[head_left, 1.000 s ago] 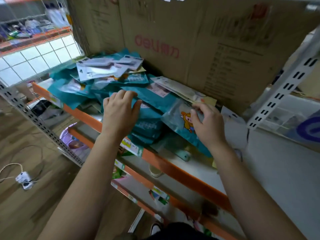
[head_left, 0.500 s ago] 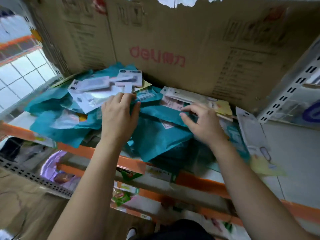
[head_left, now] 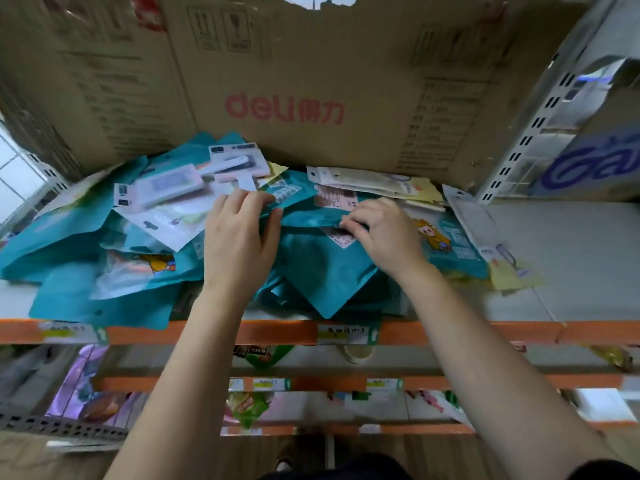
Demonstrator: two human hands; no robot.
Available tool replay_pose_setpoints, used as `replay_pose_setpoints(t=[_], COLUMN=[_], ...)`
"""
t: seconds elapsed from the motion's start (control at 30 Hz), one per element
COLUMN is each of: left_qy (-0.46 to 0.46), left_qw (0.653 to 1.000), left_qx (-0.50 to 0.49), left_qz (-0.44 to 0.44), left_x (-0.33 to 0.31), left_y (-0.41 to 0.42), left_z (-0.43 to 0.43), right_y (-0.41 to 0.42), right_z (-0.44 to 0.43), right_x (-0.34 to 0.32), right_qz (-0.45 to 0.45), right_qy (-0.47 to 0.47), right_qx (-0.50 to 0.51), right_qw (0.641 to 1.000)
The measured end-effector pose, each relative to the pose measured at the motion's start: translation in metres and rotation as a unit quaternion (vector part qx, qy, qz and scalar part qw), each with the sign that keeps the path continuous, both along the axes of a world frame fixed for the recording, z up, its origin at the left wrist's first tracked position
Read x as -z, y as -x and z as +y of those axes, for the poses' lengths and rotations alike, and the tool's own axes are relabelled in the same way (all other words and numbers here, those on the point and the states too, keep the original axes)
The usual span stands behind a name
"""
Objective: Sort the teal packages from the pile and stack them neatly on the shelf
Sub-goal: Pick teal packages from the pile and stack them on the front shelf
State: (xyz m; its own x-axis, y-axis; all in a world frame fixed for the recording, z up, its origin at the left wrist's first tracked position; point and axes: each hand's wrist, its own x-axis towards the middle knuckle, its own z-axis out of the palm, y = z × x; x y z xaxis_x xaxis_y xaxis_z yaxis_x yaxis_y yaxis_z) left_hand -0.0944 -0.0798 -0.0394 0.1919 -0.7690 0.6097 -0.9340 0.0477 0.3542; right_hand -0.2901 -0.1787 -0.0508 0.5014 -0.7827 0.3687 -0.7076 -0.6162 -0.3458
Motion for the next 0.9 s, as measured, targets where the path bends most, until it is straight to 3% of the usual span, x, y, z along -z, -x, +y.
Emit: replay_pose_setpoints(t=[0.37,0.5,0.67,0.77,0.9], left_qy=[-0.002,0.007,-0.001,-0.003,0.005], left_qw=[0.998,0.997,0.997,0.997,0.996], left_qx=[-0.062,-0.071,-0.076,-0.081,-0.087], left_qz=[0.018,0.022,0.016,0.016,0.025], left_x=[0.003,0.002,0.003,0.003,0.000], left_y=[-0.010,-0.011,-0.011,-0.012,-0.013], left_z=[0.008,0.010,0.010,0.011,0.010], right_y=[0.003,-0.003,-0.016,-0.020,-0.011], right_z=[0.010,0.011,0.001,-0.002,-0.002], right_x=[-0.001,0.008,0.006,0.003,-0.009], right_qz=[-0.081,-0.021,0.015,0.044,-0.015], right_qy=[0.063,0.008,-0.005,0.058,0.141], right_qx=[-0.039,-0.086,-0.058,-0.060,-0.057], right_qw=[0.994,0.996,0.998,0.996,0.988])
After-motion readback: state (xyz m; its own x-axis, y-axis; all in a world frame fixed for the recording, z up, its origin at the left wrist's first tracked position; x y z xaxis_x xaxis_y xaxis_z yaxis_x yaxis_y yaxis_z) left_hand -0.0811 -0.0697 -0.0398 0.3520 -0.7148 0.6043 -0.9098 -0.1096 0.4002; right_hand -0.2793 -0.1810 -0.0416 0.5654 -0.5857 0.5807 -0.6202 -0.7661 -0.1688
